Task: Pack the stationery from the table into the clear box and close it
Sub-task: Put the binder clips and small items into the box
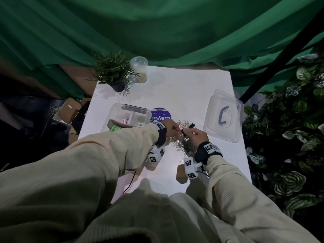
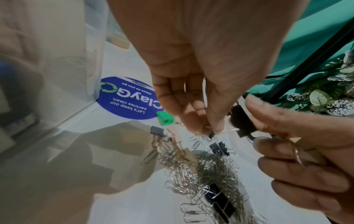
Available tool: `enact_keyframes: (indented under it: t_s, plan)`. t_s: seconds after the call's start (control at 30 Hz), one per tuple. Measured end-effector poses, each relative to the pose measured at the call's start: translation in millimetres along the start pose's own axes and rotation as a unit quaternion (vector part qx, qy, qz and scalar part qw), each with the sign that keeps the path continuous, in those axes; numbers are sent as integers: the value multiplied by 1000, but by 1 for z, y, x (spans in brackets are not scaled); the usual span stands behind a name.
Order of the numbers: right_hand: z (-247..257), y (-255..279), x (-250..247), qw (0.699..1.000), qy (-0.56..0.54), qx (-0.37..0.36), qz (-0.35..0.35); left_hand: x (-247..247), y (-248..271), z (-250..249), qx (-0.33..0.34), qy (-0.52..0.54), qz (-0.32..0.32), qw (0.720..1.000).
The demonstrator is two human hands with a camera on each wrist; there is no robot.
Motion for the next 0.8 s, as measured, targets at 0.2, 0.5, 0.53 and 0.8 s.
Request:
enact_keyframes:
  t_s: [0.2,0.5,0.53,0.8]
  plan:
    - [-7,4,-11,999,22,26,-20,-4,-3,7,-33,-35,3,999]
    - [-9,13,-23,989,-93,104,-45,17,-9,20,-67,-162,81,981]
    - [-9,13,-22,987,-106,109,-41,17,-11,21,-68,-167,74,981]
    - [-16,6,-22,951,-258,166,-31,-4,-28,9,-76,-210,-16,975]
Point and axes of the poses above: each hand's wrist, its own y-axis away from the middle knuckle, its own x-axis out of the palm, z = x × y, the point moved 5 cm from there along -y, towards the middle knuckle
